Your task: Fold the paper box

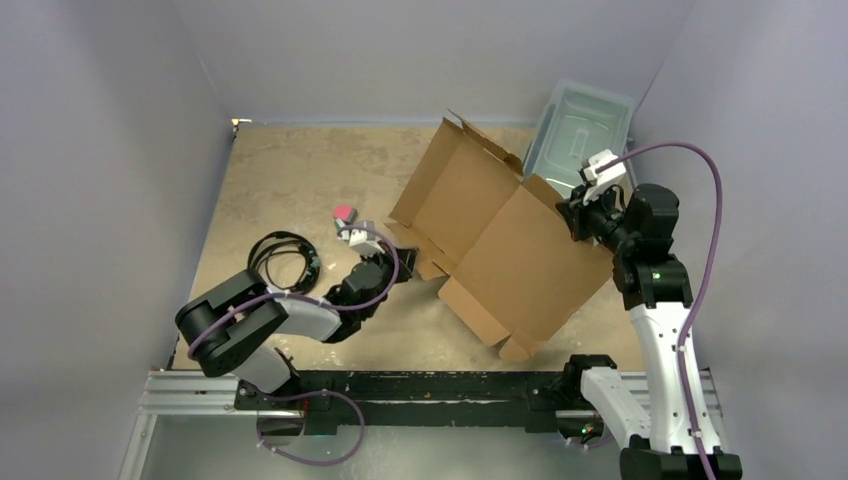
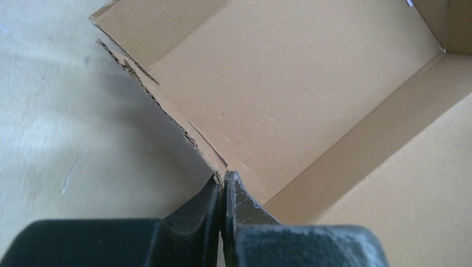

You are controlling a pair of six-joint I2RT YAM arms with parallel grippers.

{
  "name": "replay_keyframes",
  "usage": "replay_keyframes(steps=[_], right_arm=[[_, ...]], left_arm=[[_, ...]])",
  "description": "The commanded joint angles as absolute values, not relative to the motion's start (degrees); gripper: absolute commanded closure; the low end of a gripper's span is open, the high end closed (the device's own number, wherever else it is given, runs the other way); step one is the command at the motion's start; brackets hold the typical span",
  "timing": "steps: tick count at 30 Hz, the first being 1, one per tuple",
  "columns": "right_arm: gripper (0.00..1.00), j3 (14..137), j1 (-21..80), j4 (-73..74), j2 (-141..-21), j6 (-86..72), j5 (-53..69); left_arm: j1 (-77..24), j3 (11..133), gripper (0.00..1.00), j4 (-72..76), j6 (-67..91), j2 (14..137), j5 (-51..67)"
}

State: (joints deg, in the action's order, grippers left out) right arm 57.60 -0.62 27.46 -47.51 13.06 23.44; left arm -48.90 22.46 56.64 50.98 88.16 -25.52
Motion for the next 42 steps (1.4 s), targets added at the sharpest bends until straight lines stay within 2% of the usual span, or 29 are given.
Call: replay_keyframes(steps=[1, 6, 13, 17, 21, 25, 30, 34, 36, 38, 42], right_arm=[[1.00, 58.54, -0.44, 24.64, -46.68, 12.57, 21.75], [1.00, 59.92, -0.44, 26.21, -46.93, 16.15, 22.93], [1.00, 58.19, -0.48, 27.68, -44.77, 25.89, 21.46], [1.00, 58.12, -0.44, 27.08, -42.94, 29.83, 20.90], [1.00, 59.03, -0.44, 26.90, -42.45, 32.42, 21.68], [1.00, 58.70, -0.44, 26.45, -42.53, 34.02, 22.67], [1.00, 58.64, -0.44, 26.47, -42.88, 37.52, 22.94], [1.00, 59.50, -0.44, 27.45, -43.65, 38.49, 25.08], [1.00, 59.96, -0.44, 27.51, -44.00, 38.18, 26.13], [1.00, 60.49, -0.44, 27.51, -44.18, 37.92, 27.12], [1.00, 61.33, -0.44, 28.60, -44.53, 38.16, 28.77]], left_arm=[[-54.87, 17.74, 1.00, 63.25, 54.77, 84.35, -29.51], [-60.08, 15.31, 1.00, 67.04, 56.60, 87.42, -31.90], [-65.29, 18.10, 1.00, 71.93, 59.13, 97.46, -28.05], [-65.65, 17.40, 0.91, 72.20, 60.90, 98.69, -24.56], [-65.65, 14.60, 0.71, 69.11, 61.02, 94.01, -22.87], [-65.65, 13.17, 0.51, 57.85, 57.25, 81.99, -21.69], [-65.61, 14.21, 0.38, 34.28, 49.08, 59.20, -23.92], [-65.57, 14.36, 0.31, 19.54, 41.43, 38.71, -33.39], [-65.57, 12.54, 0.27, 19.86, 35.32, 32.24, -38.19], [-65.57, 9.58, 0.18, 25.42, 28.32, 28.57, -42.51], [-64.76, 5.88, 0.01, 45.55, 12.55, 33.49, -46.96]])
